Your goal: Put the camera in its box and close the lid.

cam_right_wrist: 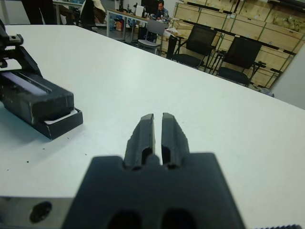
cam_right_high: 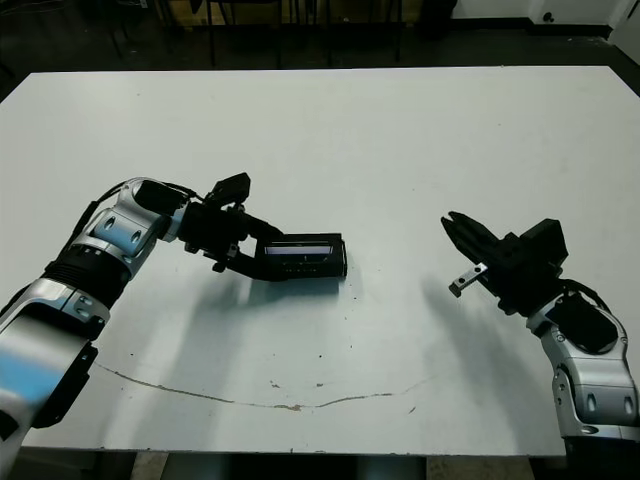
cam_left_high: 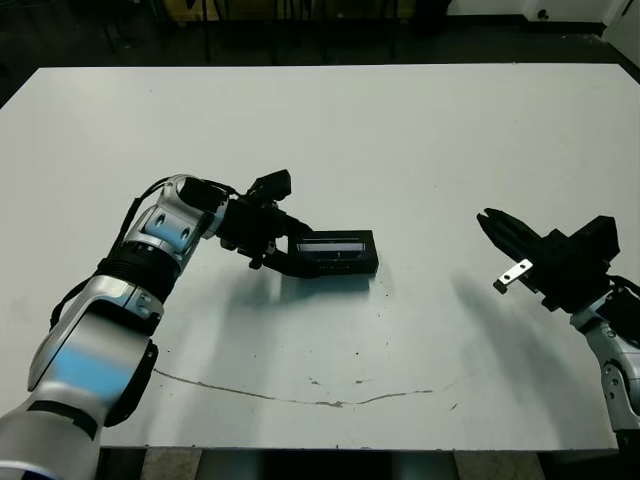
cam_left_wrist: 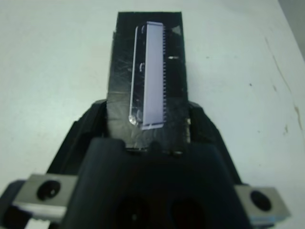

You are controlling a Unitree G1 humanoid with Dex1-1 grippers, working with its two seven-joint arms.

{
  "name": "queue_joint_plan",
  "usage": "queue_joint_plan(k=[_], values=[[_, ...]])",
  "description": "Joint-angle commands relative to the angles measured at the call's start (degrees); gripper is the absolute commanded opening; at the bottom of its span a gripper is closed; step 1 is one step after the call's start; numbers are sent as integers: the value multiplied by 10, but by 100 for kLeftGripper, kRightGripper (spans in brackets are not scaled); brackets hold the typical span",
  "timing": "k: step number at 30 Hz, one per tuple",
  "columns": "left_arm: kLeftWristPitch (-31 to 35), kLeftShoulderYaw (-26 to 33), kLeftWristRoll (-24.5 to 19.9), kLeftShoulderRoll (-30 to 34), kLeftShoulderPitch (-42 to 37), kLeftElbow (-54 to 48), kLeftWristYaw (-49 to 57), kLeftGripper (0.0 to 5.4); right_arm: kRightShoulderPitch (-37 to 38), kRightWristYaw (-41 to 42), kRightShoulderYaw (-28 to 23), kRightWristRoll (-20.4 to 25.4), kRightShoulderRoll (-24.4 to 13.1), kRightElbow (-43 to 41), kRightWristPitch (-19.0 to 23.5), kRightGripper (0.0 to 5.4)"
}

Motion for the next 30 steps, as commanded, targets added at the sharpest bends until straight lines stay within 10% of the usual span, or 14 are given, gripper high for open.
queue_joint_plan(k=[1,10,30], values=[[10,31,-26,24,30,-33,-11,277,11,-5,1,-8,1,7,0,0],[51,103,-107,42,37,-72,-27,277,13,-4,3,-12,0,8,-6,0],[2,78,-48,-24,1,100,-5,277,19,9,6,-2,2,21,-18,0]])
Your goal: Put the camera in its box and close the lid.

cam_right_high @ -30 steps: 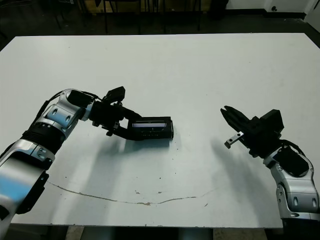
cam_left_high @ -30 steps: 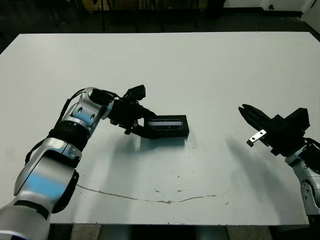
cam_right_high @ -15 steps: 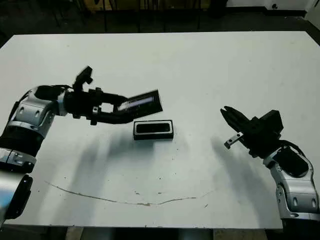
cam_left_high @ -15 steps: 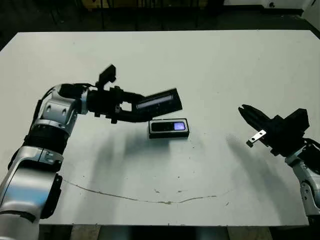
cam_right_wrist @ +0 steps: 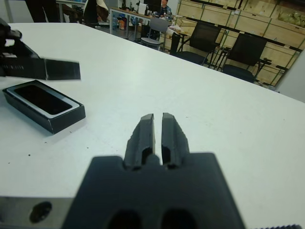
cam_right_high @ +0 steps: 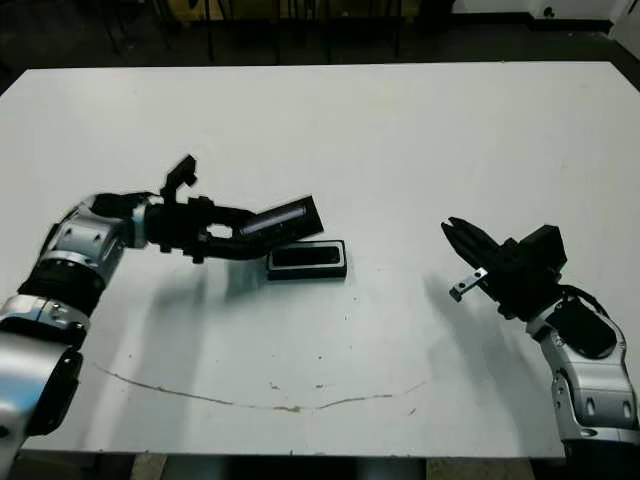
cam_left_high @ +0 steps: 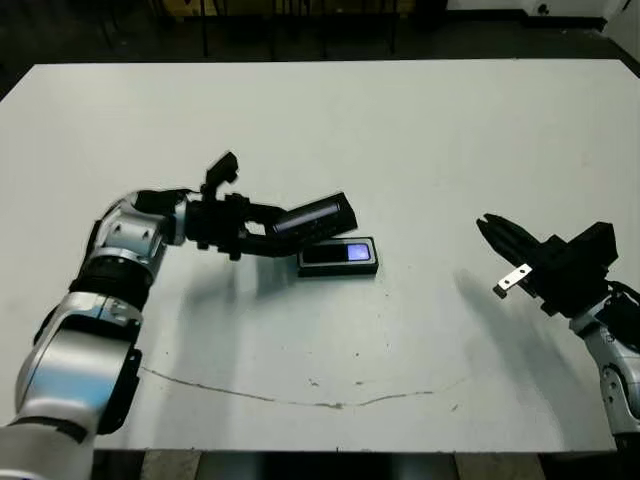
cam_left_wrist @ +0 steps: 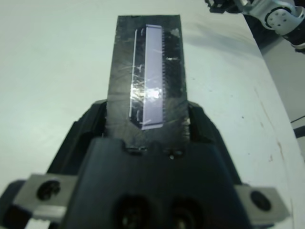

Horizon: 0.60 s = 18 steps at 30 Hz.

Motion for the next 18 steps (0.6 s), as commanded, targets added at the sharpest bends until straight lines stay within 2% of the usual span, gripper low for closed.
queue_joint_plan(k=[1,7,12,18], values=[[-6,-3,15,-3,-12,17,2,277,11,0,2,-4,0,2,3,0],[-5,-5,22,-10,-15,26,-1,277,12,-1,6,-12,-1,2,-5,0],[-5,-13,30,-11,-12,29,-8,277,16,0,4,-6,-2,-7,7,0],[-14,-24,52,-6,-12,31,-9,277,14,4,4,-5,-1,2,-4,0]])
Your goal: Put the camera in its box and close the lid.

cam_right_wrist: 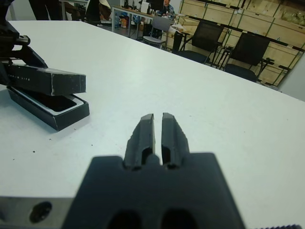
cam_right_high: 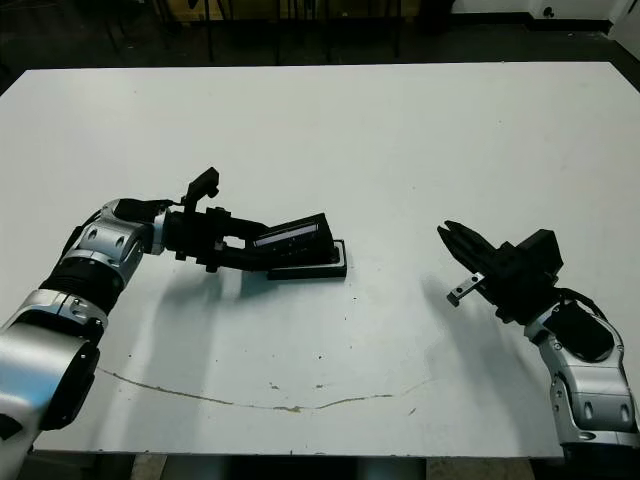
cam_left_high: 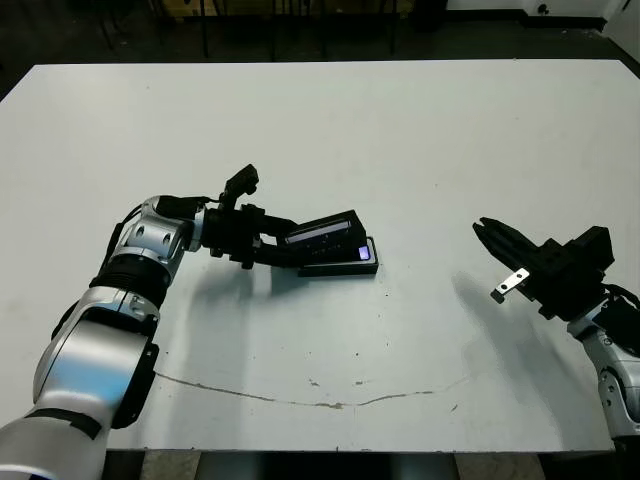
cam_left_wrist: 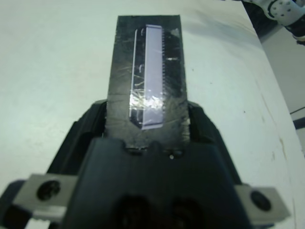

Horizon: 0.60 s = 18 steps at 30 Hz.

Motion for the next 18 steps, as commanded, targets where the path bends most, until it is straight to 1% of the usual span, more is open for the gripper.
queue_joint_plan(k=[1,4,11,15,18], values=[[-1,-11,18,6,2,7,-1,277,6,3,0,-1,0,8,1,0],[-4,-12,21,6,1,10,-3,277,7,-1,1,-3,-1,3,8,0],[-1,-14,27,1,1,20,-2,277,4,5,1,-4,-1,13,-4,0],[-5,-23,33,-3,-1,27,-8,277,7,-2,2,-9,-7,0,10,0],[-8,-33,39,-7,-1,29,-10,277,6,6,0,1,-6,4,11,0]])
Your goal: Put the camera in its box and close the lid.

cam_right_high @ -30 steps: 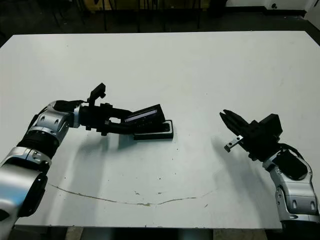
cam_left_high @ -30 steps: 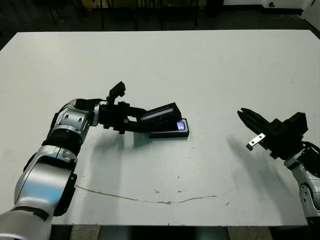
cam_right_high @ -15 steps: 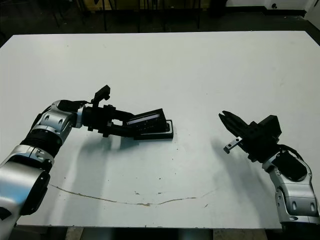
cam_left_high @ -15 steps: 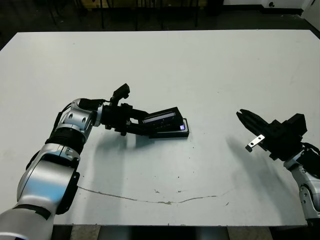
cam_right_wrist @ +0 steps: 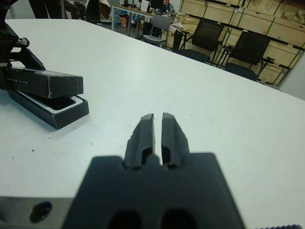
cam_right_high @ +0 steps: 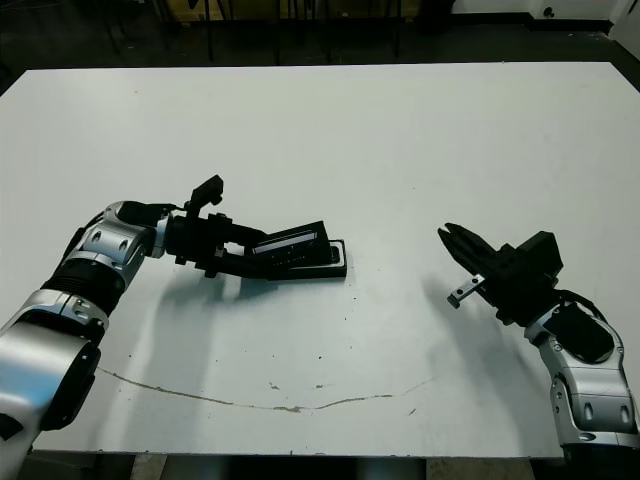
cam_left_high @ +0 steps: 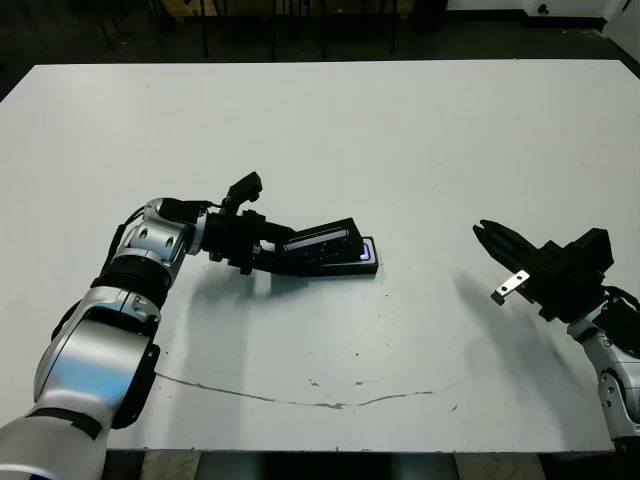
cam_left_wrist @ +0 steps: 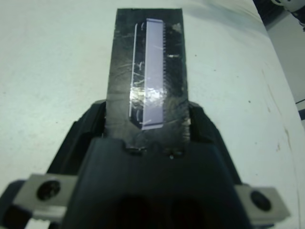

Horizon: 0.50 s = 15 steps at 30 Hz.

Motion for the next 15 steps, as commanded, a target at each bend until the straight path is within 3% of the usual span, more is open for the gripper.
queue_joint_plan(k=[1,15], values=[[0,-22,25,-7,5,12,-10,277,5,8,0,5,-4,7,11,0],[-67,-86,90,-47,7,37,26,277,5,9,-3,0,-4,16,-4,0]])
